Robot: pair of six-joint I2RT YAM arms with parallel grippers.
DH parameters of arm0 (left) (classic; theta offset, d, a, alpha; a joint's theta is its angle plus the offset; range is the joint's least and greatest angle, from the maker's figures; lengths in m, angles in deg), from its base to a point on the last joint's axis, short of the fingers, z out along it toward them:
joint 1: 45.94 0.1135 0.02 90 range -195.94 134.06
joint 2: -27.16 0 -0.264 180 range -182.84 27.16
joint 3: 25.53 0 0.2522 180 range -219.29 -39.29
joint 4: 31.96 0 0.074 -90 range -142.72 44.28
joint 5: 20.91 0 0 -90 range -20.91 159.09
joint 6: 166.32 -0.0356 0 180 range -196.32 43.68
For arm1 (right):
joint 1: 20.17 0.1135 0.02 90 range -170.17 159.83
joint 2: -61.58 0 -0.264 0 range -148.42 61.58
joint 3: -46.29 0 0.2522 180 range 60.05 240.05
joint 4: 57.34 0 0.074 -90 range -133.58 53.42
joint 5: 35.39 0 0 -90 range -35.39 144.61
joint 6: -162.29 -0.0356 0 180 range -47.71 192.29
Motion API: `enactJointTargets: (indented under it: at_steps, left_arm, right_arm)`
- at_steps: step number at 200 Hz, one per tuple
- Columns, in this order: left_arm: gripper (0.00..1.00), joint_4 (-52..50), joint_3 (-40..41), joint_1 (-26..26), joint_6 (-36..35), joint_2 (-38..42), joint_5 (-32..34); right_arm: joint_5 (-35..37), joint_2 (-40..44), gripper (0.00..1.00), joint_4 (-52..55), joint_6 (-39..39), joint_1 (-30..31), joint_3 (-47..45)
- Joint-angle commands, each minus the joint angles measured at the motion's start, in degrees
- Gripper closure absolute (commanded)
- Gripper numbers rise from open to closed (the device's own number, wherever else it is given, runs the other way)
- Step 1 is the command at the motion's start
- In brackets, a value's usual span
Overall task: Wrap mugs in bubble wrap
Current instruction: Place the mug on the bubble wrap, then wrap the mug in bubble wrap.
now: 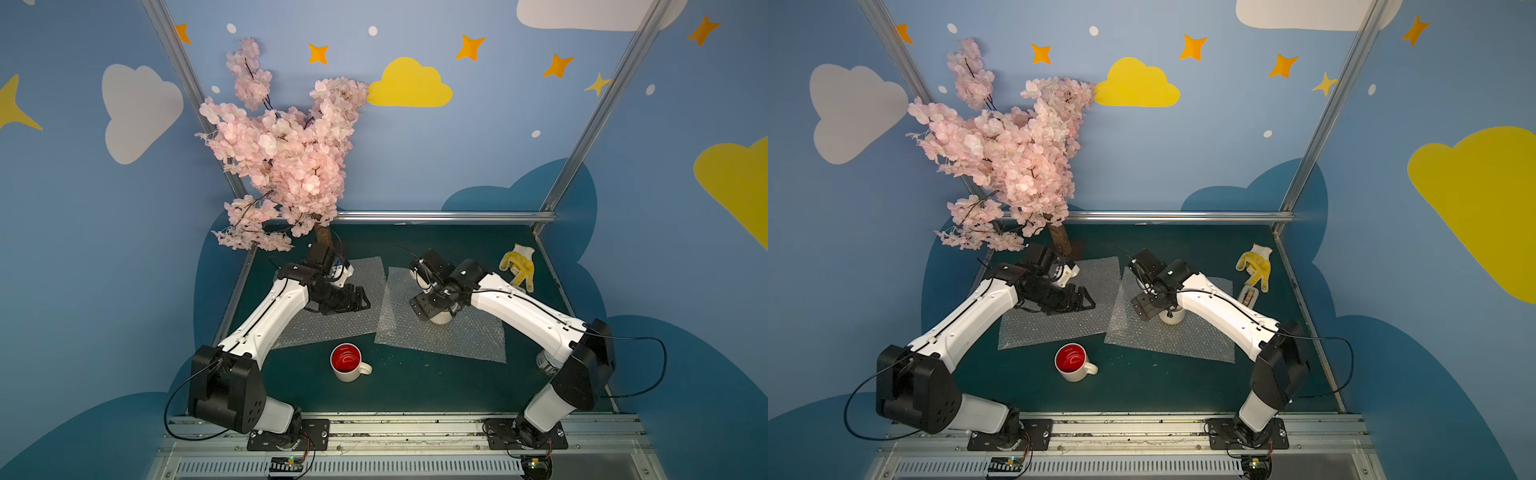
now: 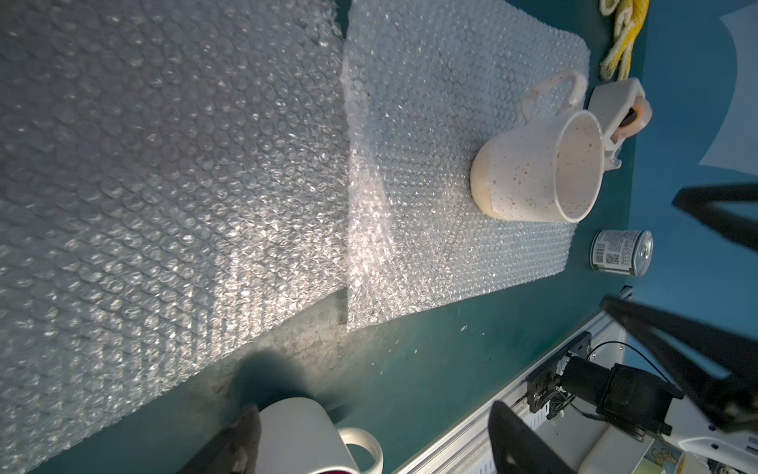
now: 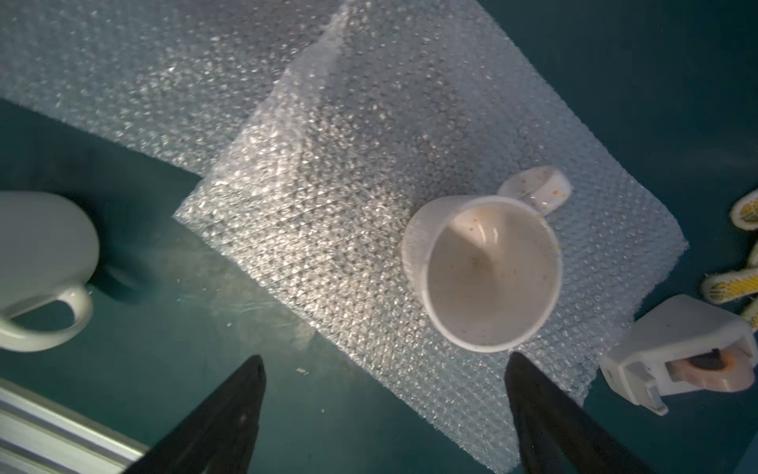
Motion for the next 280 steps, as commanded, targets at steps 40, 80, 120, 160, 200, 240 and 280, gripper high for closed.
enactJointTargets:
  at_steps: [40, 80, 120, 160, 200, 240, 280]
  left_arm:
    - [0.14, -4.37, 0.43, 5.13, 0.76, 4.30, 0.57]
    - [0.14, -5.93, 1.46, 6.25, 0.97, 5.31, 2.10]
    - [0.14, -6.16, 2.37, 7.07, 0.51, 6.58, 1.85]
    - [0.15, -6.29, 2.55, 7.08, 0.42, 7.19, 1.47]
    - [0.15, -6.43, 2.80, 7.08, 0.41, 7.13, 1.28]
    - [0.15, -6.12, 2.66, 7.07, 0.68, 7.17, 0.72]
    - [0.15, -6.41, 2.84, 6.88, 0.55, 7.03, 0.12]
  right_arm:
    - [-6.32, -8.52, 0.16, -6.01, -0.70, 8.18, 1.24]
    - [-13.60, -13.69, 0.17, -14.56, -2.16, 8.65, -0.23]
    - [-13.32, -19.55, 0.18, -18.82, -3.69, 8.97, -0.12]
    - [-10.49, -24.66, 0.24, -18.29, -6.36, 8.89, 1.40]
    - [-8.33, -23.50, 0.41, -21.19, -9.04, 8.89, -2.41]
    - [-7.52, -21.63, 0.67, -21.89, -9.67, 8.52, -3.75]
    - [-9.56, -20.85, 0.33, -21.56, -9.72, 7.27, -4.20]
